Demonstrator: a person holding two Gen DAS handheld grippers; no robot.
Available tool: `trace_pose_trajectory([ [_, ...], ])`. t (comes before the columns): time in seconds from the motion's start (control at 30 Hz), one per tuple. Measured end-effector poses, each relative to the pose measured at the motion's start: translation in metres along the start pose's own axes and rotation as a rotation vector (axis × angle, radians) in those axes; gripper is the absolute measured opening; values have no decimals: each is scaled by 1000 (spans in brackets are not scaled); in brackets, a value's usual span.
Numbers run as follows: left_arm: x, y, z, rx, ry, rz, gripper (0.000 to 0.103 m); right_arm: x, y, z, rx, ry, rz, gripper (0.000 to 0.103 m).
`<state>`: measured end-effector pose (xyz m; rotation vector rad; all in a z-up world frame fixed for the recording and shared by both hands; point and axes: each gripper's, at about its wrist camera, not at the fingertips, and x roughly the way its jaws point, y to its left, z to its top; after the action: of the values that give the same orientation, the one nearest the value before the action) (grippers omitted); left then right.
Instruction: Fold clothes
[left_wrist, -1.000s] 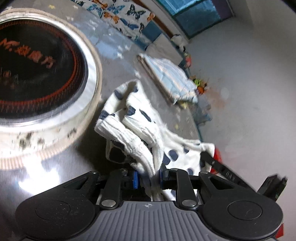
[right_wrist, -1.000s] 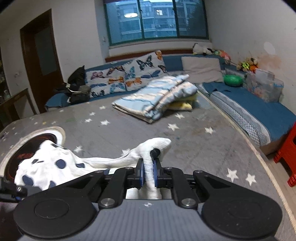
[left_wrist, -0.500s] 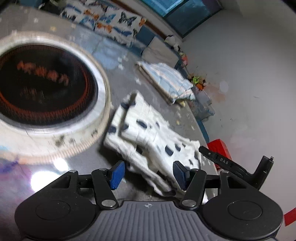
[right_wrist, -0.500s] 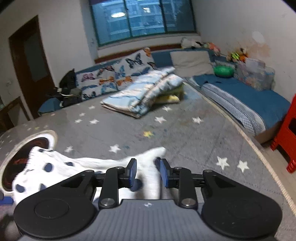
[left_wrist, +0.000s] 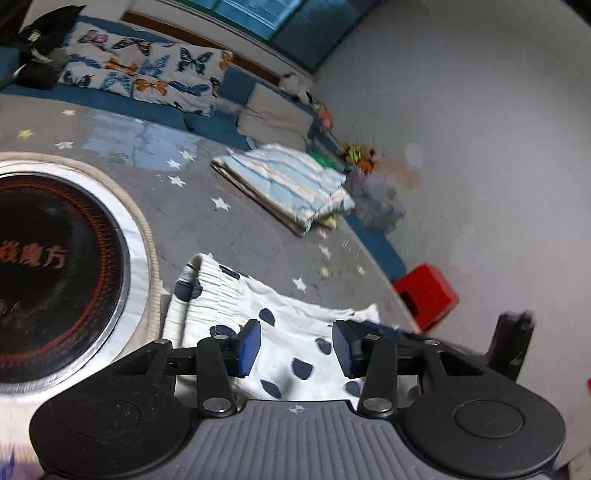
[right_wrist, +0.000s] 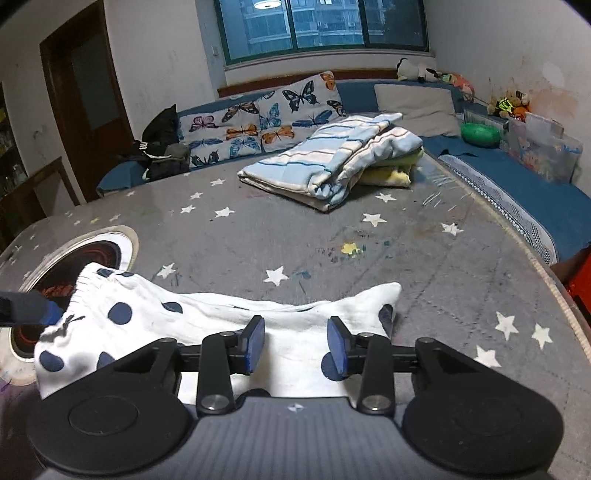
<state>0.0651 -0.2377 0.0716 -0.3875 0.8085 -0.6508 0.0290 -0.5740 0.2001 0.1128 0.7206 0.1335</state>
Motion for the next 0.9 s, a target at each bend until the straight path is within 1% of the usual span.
trace_pose_trajectory([
  [0.03,6,2,0,3,13,3,45,3,0,1,0,4,-4,38],
  [0.07,9,5,0,8,20,10,42,5,1,2,1,8,-8,38],
  [0.2,14,14,-4,30,38,32,37,15,-1,1,24,19,-20,39],
  [0.33,10,19,-5,38,44,25,37,16,1,4,16,18,-20,40],
  [0.43,8,16,-4,54,44,27,39,9,6,9,-10,16,-18,41],
  [0.53,8,14,-4,71,43,25,40,-2,18,13,-46,10,19,45],
  [0.6,9,13,-5,82,43,30,40,-4,30,14,-77,22,43,45],
  [0.67,9,13,-6,87,43,31,40,1,40,13,-104,42,59,45],
  [0.77,8,13,-6,88,45,30,40,16,48,12,-119,75,52,45],
  [0.9,7,13,-8,103,52,29,41,30,48,14,-102,89,35,49],
])
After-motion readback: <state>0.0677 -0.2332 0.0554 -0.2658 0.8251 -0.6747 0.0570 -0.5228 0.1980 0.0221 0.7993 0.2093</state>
